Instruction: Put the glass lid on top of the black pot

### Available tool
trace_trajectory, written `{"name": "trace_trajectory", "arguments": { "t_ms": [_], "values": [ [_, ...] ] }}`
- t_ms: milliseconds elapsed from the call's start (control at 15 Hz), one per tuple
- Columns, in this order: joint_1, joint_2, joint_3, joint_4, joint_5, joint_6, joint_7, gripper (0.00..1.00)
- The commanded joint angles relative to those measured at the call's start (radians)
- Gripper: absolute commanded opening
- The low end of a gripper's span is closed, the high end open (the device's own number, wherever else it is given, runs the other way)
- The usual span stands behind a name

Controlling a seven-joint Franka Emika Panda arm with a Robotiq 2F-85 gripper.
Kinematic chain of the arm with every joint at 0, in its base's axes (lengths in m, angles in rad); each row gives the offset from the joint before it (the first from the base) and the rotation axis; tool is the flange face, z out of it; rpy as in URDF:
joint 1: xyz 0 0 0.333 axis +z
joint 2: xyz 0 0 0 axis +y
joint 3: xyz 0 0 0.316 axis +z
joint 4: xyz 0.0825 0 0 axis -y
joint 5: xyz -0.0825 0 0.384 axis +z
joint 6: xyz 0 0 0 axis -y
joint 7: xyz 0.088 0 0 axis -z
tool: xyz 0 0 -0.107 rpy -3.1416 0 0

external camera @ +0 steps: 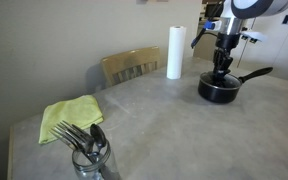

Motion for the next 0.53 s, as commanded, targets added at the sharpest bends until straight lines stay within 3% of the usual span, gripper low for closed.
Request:
{"name": "trace_trajectory", "arguments": {
  "t_ms": [0,133,200,267,467],
  "values": [
    [-0.004,-0.031,0.001,-0.031,0.019,-0.023,0.035,0.12],
    [-0.007,-0.031,0.003,-0.023,0.035,-0.033,0.061,0.12],
    [-0.009,-0.032,0.004,-0.02,0.04,-0.032,0.071,0.52],
    [-0.008,-0.037,0.002,-0.018,0.042,-0.024,0.087,0.64],
    [-0.01,-0.06,-0.001,-0.009,0.047,-0.022,0.116,0.84]
  ]
}}
